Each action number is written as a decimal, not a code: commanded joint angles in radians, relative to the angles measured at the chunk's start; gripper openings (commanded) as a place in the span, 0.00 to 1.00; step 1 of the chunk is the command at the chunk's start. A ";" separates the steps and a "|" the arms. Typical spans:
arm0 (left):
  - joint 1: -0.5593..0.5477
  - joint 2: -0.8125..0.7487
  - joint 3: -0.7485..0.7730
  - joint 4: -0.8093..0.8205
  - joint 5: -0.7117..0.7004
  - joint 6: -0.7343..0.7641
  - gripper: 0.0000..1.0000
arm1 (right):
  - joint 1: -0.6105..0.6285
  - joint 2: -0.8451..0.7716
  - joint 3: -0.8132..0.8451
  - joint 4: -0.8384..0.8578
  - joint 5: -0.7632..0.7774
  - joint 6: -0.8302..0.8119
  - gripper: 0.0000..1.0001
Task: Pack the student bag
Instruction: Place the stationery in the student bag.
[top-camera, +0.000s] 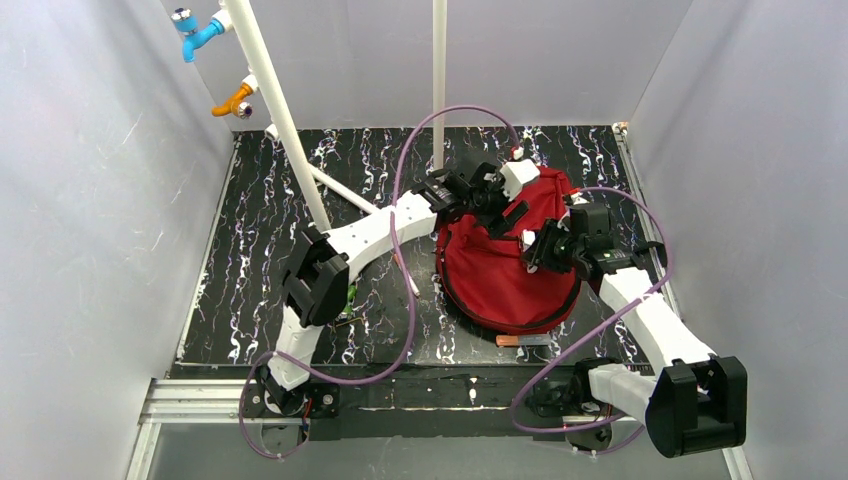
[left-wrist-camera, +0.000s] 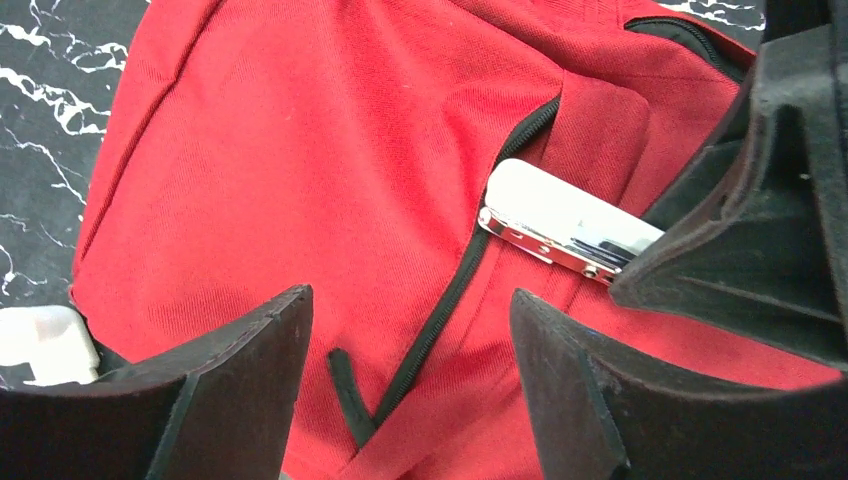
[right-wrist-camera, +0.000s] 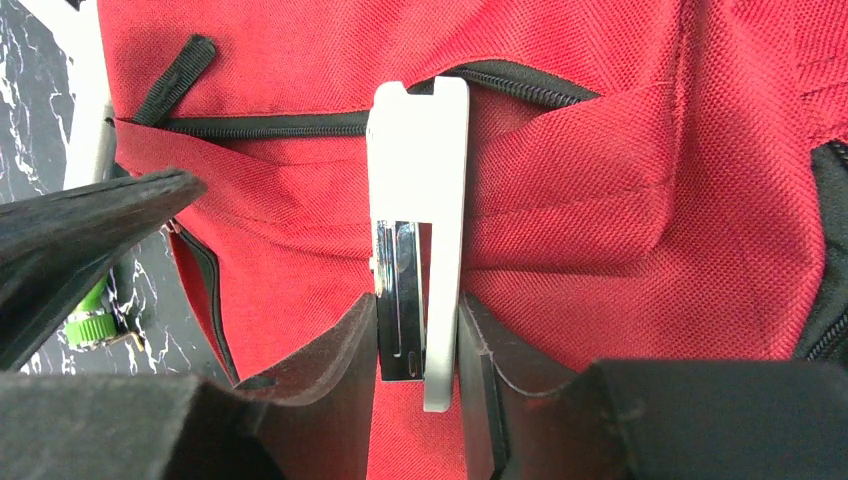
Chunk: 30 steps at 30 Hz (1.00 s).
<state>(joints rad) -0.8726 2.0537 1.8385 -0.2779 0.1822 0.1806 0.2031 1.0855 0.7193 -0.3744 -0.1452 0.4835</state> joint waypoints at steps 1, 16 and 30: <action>-0.005 0.054 0.033 -0.001 -0.012 0.100 0.73 | -0.005 -0.039 -0.011 0.049 0.012 -0.016 0.18; 0.010 0.057 0.064 0.082 -0.150 0.068 0.00 | -0.005 -0.082 0.000 -0.064 -0.098 -0.034 0.18; 0.075 -0.095 -0.073 0.256 0.180 -0.309 0.00 | -0.004 0.179 0.112 0.409 -0.221 0.136 0.19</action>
<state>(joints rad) -0.7967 2.0529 1.7874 -0.0673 0.2855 -0.0589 0.2024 1.1881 0.7727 -0.2657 -0.3195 0.5541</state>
